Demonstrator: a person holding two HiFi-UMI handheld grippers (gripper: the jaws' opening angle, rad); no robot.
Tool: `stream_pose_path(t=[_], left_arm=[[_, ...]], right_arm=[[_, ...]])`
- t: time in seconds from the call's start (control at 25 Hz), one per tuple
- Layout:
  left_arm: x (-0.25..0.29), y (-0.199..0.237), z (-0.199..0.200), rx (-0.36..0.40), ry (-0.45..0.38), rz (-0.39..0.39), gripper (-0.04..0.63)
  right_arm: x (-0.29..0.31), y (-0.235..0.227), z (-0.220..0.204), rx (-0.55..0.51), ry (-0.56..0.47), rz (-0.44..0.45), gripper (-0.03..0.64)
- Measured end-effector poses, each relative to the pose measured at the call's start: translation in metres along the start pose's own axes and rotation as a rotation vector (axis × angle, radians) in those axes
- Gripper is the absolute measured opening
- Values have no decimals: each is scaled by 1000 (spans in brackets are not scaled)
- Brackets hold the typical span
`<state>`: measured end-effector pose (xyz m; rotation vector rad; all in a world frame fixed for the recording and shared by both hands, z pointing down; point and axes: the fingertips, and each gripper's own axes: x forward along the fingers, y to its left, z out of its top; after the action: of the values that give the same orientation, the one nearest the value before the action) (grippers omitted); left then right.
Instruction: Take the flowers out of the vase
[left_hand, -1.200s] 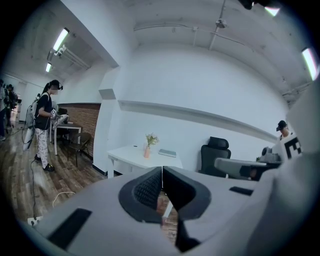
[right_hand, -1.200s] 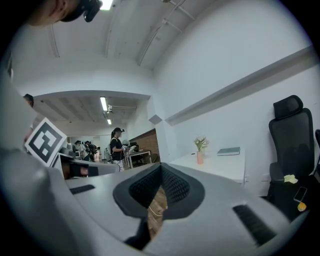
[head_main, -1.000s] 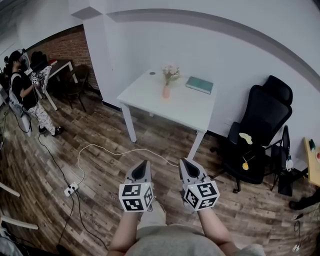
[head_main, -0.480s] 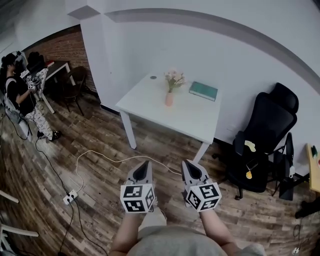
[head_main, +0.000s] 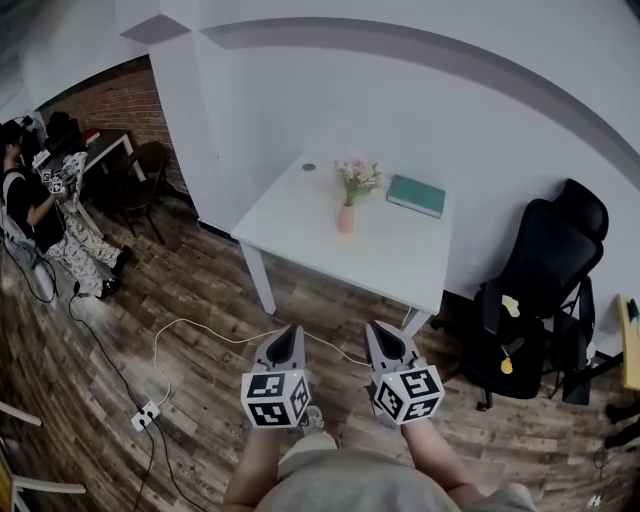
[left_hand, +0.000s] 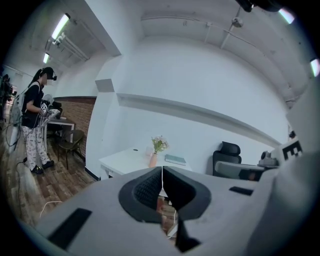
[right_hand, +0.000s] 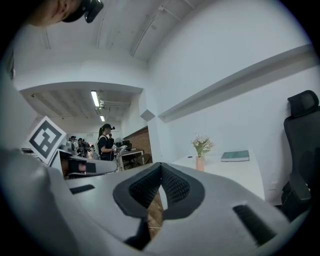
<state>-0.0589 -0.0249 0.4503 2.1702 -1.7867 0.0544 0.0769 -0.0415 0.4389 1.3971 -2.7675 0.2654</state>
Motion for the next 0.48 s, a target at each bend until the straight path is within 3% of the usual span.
stream_pose_path(t=[0.48], left_arm=[[93,44,31,15,26,-56,8]], right_arm=[[97,-30,13,6,5,-46,2]])
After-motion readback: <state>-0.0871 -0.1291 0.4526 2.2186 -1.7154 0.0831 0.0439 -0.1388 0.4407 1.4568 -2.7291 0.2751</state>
